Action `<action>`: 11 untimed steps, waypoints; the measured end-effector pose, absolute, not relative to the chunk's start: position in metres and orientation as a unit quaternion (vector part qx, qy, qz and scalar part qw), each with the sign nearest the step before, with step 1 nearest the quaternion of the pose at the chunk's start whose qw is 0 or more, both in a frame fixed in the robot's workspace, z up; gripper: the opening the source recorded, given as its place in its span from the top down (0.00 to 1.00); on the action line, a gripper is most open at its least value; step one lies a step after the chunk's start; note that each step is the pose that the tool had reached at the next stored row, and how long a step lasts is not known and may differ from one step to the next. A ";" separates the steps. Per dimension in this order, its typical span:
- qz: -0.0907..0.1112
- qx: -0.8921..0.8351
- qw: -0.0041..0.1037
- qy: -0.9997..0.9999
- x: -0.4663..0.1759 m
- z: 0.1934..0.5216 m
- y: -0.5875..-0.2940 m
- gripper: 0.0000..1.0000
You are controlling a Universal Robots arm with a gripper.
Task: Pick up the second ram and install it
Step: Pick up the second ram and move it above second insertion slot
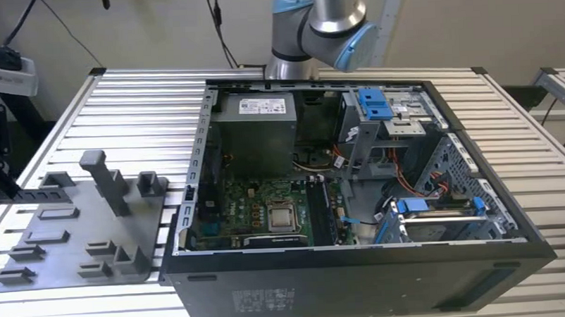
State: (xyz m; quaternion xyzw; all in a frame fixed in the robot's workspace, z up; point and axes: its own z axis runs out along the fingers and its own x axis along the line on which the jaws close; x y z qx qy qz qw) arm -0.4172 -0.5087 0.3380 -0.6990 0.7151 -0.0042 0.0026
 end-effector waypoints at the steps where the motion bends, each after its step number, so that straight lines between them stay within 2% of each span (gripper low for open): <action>1: -0.004 -0.699 0.003 0.715 -0.417 0.340 -0.509 0.86; 11: -0.004 -0.699 0.003 0.715 -0.417 0.361 -0.509 0.86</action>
